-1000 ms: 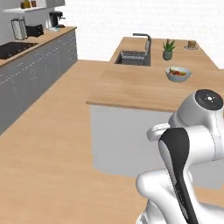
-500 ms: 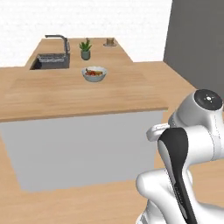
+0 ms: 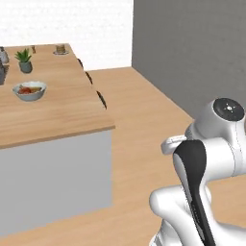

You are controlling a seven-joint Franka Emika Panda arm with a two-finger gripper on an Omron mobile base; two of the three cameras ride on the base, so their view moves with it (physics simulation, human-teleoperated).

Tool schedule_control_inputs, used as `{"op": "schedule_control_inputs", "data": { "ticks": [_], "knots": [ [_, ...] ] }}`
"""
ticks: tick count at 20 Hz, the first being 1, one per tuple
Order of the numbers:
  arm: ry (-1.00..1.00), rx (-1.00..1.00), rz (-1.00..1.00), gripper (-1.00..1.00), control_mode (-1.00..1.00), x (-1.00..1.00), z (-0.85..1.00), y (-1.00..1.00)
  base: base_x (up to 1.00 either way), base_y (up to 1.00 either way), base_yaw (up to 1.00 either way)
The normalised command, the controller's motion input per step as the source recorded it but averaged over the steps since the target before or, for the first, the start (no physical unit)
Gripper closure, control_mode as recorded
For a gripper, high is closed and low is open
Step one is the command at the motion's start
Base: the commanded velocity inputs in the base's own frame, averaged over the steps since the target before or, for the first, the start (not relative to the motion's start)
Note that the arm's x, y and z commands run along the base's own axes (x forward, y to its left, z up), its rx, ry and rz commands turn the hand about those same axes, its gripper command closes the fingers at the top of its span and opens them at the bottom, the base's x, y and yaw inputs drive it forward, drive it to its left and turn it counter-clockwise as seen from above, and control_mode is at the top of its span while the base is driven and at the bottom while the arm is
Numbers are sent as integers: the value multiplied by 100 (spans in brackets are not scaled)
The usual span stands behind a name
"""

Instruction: Take the strawberry from the fridge and place it on top of the pancake, located on the dining counter.

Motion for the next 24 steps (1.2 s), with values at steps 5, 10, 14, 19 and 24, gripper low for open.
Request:
{"op": "schedule_control_inputs", "data": {
  "ticks": [5, 10, 14, 19, 24],
  "knots": [
    [0, 0, 0, 100, 100, 0, 0, 0, 89, -94, -4],
    [0, 0, 0, 100, 100, 0, 0, 0, 100, -77, 0],
    [0, 0, 0, 100, 100, 0, 0, 0, 100, -79, 0],
    [0, 0, 0, 100, 100, 0, 0, 0, 100, -37, 11],
    [0, 0, 0, 100, 100, 0, 0, 0, 100, -2, 23]
  ]
}}
